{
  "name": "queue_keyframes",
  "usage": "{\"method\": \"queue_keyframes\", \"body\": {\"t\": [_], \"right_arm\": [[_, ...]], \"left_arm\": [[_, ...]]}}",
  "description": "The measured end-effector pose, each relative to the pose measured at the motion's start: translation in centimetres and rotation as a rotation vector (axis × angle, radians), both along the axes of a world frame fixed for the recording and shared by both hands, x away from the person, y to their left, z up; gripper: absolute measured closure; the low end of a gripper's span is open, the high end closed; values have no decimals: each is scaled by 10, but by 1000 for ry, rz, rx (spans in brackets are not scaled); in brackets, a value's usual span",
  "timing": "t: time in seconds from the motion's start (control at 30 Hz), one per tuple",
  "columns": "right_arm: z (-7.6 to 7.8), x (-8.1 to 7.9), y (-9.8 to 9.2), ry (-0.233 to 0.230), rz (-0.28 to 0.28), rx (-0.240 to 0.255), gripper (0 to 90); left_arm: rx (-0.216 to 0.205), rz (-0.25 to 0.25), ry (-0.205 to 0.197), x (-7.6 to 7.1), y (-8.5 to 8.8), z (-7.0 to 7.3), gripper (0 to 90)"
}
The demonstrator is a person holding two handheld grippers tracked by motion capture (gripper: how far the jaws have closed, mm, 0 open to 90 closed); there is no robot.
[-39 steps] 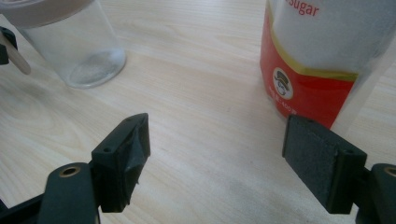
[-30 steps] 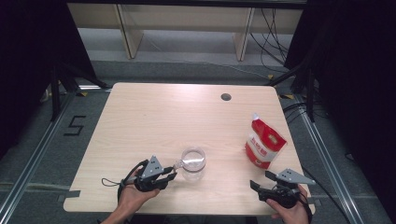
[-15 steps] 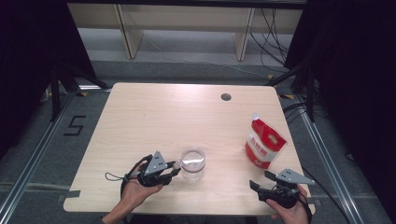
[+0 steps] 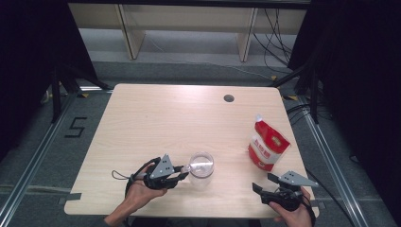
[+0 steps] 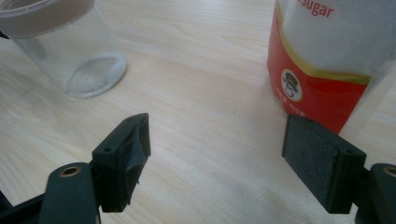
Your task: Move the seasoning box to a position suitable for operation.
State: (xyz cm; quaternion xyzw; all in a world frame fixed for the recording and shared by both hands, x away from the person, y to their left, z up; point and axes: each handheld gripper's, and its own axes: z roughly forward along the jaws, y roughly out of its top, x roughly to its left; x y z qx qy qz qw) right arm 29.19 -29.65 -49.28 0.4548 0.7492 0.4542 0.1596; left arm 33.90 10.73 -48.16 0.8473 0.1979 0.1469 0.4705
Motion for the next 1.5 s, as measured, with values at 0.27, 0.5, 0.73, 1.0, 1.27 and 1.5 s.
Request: {"method": "queue_keyframes", "body": {"t": [0.27, 0.5, 0.73, 1.0, 1.27, 1.5], "right_arm": [[1, 0, 0, -14, -5, -26, 243], [1, 0, 0, -15, -3, -29, 244], [1, -2, 2, 21, -17, -6, 245], [1, 0, 2, 8, -1, -16, 247], [1, 2, 5, 15, 7, -13, 247], [-1, 7, 1, -8, 18, -28, 247]], "left_arm": [[-10, -34, 7, 1, -2, -1, 726], [-27, -53, 17, 3, -3, -3, 725], [-32, -46, 18, 4, -4, -4, 724], [-10, -30, 1, 6, -4, -3, 723], [-20, 21, 12, 2, 1, -1, 610], [-70, 35, 76, -6, 11, 8, 325]]}}
